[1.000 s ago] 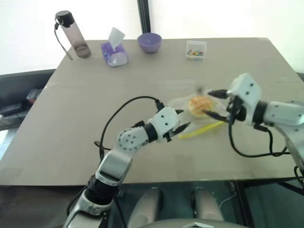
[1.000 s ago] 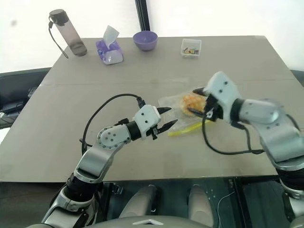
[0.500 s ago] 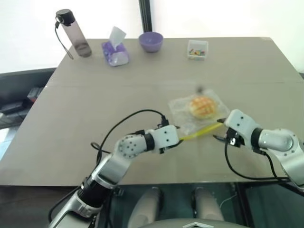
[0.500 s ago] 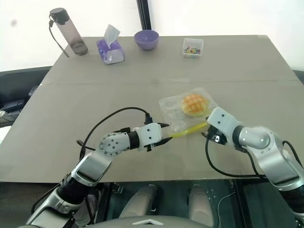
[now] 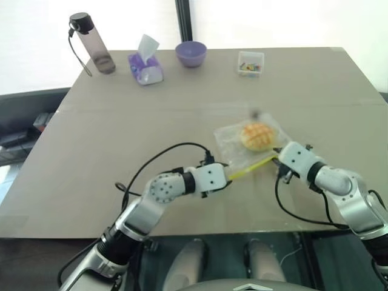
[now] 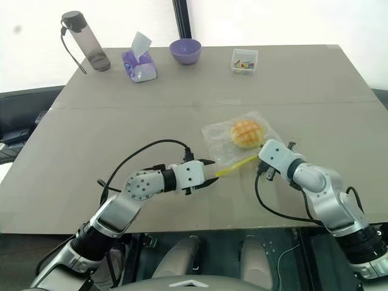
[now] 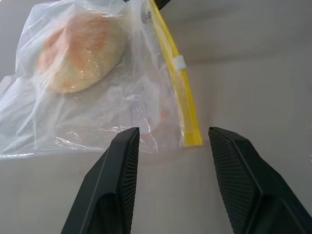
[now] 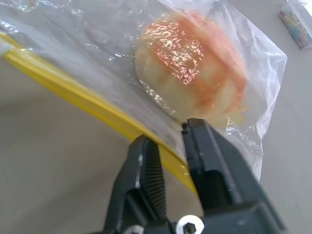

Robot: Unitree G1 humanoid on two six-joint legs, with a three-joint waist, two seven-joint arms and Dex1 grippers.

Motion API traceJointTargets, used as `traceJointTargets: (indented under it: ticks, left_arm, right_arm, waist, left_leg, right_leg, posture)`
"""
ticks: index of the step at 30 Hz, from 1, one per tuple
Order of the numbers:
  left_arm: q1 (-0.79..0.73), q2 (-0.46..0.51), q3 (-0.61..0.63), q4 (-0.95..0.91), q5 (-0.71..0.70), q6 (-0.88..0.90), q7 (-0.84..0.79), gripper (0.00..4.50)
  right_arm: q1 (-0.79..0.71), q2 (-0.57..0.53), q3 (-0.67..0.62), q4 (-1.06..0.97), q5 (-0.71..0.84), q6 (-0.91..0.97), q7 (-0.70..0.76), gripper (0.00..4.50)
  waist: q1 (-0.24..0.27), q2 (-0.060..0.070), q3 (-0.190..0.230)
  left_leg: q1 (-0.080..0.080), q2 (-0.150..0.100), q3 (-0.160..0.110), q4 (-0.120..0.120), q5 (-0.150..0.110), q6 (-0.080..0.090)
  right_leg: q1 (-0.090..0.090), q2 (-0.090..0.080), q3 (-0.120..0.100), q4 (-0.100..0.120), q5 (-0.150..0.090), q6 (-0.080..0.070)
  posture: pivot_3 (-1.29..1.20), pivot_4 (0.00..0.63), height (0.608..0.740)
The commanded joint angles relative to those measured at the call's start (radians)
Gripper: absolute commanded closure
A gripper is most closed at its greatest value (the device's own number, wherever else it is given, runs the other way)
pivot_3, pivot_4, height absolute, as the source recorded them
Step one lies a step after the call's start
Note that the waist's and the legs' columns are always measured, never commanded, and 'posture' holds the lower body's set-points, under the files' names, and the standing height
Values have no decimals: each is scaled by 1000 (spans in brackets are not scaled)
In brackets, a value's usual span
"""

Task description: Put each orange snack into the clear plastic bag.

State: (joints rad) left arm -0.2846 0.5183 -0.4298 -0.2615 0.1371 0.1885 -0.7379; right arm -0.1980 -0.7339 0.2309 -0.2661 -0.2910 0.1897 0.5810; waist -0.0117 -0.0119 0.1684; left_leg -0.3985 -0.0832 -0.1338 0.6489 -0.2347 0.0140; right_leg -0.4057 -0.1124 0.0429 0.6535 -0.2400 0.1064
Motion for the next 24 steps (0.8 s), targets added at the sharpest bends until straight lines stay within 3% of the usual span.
traceJointTargets:
  ticks: [1,12,24]
  left_arm:
    - [-5,2,29,-8,18,-38,19,2088]
    - [-106,-47,39,64,159,-184,152,2088]
    - [-137,-96,28,98,188,-267,160,2088]
  right_arm:
    - [-30,12,-32,-31,-1,-4,1,4445]
    - [-202,82,-42,-99,0,193,43,4445]
    - [-232,105,-16,-114,-20,245,64,4445]
  waist:
    - [0,0,0]
    - [1,0,0]
    - [-1,0,0]
  left_leg:
    - [0,0,0,0,0,0]
    - [0,-1,0,0,0,0]
    - [0,-1,0,0,0,0]
  right_leg:
    - [0,0,0,0,0,0]
    - [0,0,0,0,0,0]
    - [0,0,0,0,0,0]
  posture:
    - [0,150,740]
    - [0,150,740]
    - [0,150,740]
